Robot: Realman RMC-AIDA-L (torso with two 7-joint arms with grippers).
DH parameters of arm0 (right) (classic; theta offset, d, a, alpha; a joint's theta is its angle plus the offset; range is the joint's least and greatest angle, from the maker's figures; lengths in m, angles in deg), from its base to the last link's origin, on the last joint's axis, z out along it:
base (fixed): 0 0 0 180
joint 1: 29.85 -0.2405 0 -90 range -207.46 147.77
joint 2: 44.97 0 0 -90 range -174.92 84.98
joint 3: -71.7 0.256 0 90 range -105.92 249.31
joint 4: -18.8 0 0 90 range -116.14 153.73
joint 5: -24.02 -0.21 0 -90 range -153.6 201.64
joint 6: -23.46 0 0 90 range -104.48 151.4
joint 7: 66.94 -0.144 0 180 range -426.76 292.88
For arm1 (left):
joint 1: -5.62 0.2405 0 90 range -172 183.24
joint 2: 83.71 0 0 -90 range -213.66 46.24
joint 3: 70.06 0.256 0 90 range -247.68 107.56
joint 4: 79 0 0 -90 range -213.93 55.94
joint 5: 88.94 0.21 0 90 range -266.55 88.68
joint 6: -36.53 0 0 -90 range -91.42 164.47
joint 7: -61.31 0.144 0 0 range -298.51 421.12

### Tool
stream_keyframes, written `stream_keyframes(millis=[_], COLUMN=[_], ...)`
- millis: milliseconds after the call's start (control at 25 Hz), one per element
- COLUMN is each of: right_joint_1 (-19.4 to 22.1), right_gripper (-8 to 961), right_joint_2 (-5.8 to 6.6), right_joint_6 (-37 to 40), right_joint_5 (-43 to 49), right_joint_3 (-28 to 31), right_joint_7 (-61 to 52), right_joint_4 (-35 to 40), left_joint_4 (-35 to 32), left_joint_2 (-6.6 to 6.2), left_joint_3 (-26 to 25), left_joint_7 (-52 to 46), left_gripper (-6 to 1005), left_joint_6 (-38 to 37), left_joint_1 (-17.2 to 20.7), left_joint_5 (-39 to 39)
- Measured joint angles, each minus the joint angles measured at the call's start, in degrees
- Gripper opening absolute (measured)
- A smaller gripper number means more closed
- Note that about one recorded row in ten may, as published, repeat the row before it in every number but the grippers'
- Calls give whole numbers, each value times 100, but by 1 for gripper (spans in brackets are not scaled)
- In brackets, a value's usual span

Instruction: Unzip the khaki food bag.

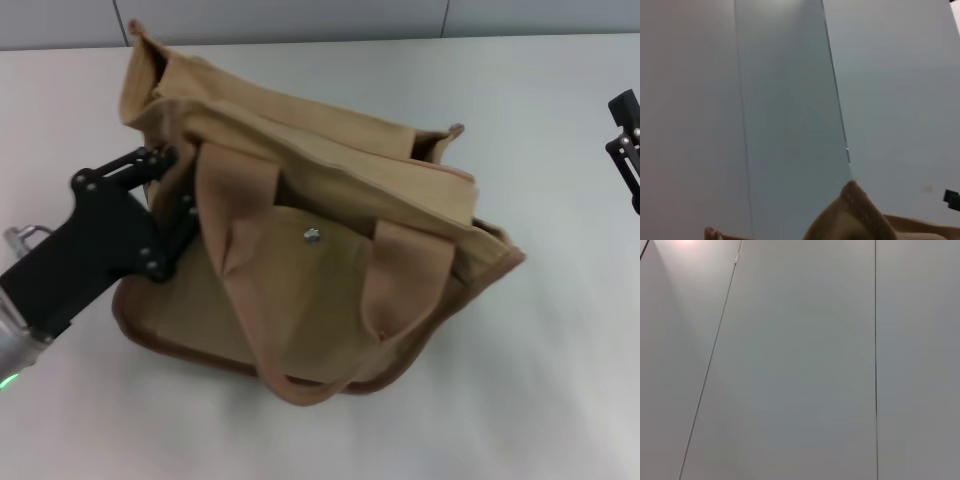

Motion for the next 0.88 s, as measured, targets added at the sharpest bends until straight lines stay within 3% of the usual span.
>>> stream_keyframes(millis=[80, 360, 440, 520, 680, 760, 880], right_joint_1=[-7, 16, 22, 10, -14, -18, -12], right_gripper=[661, 733, 733, 733, 732, 732, 732], right_joint_2=[0, 4, 5, 5, 8, 9, 9], right_joint_6=[-18, -38, -29, -30, -22, 23, 82], right_joint_5=[2, -2, -4, -5, 2, 18, 22], right_joint_3=[1, 43, 88, 96, 94, 76, 65], right_joint_7=[-46, -265, -591, -822, -1181, -1397, -1620], right_joint_4=[6, 68, 219, 294, 440, 554, 676], left_joint_4=[-74, -736, -923, -943, -986, -1174, -1286], left_joint_2=[-5, -86, -136, -150, -319, -486, -563], left_joint_3=[-14, -119, -412, -533, -833, -688, -625], left_joint_7=[-41, -354, -553, -571, -681, -967, -1157], left_gripper=[240, 386, 427, 518, 684, 742, 800], left_joint_6=[-98, -284, -414, -486, -894, -1017, -1057], left_joint_1=[128, 731, 1031, 1102, 1351, 1460, 1527], left_joint_5=[-92, -230, -321, -346, -361, -221, -128])
